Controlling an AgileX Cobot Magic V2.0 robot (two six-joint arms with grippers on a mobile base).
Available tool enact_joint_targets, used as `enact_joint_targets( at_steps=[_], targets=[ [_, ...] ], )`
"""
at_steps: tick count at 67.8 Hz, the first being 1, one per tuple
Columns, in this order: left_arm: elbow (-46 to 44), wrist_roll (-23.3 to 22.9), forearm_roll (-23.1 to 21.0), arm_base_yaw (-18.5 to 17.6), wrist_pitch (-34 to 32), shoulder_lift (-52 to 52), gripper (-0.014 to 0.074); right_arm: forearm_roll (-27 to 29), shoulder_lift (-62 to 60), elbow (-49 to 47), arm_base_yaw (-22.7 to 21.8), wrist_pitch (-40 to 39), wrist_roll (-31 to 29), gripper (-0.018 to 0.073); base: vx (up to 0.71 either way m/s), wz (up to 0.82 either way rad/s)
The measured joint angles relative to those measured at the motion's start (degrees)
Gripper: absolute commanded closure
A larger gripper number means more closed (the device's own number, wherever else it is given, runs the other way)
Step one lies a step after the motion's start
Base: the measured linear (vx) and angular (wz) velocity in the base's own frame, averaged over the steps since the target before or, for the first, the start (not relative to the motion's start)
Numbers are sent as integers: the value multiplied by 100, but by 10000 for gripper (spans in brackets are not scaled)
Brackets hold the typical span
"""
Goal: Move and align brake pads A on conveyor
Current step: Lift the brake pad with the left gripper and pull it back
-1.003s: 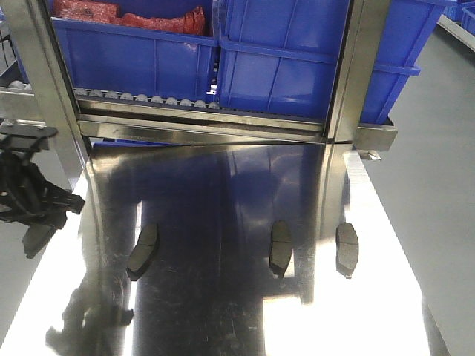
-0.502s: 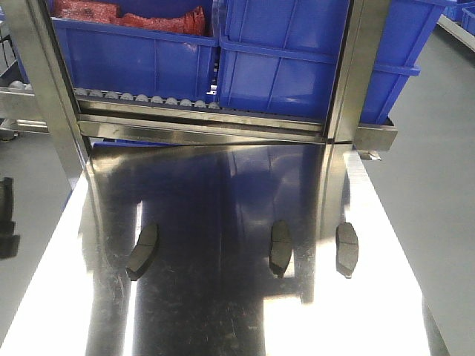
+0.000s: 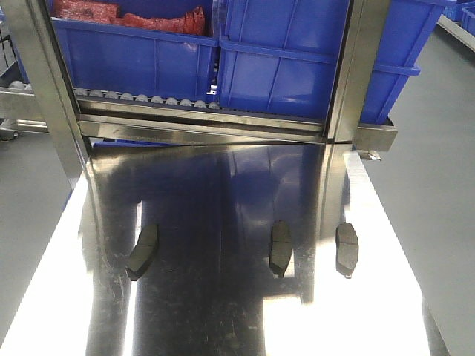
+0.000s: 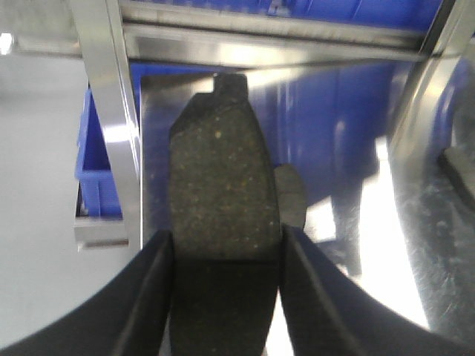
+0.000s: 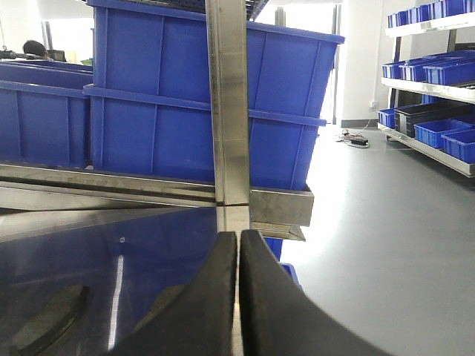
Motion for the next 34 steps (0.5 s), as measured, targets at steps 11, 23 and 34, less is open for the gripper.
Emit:
enact_joint_targets(
  at_steps=[11,23,34],
  targets=[
    [331,0,-11,0,-4,-732,602,0,0,0,0,0,0,571,0,0],
    [405,0,-11,0,-4,-1000,602,0,0,0,0,0,0,571,0,0],
    [405,0,-11,0,-4,-1005,602,0,0,0,0,0,0,571,0,0]
  ],
)
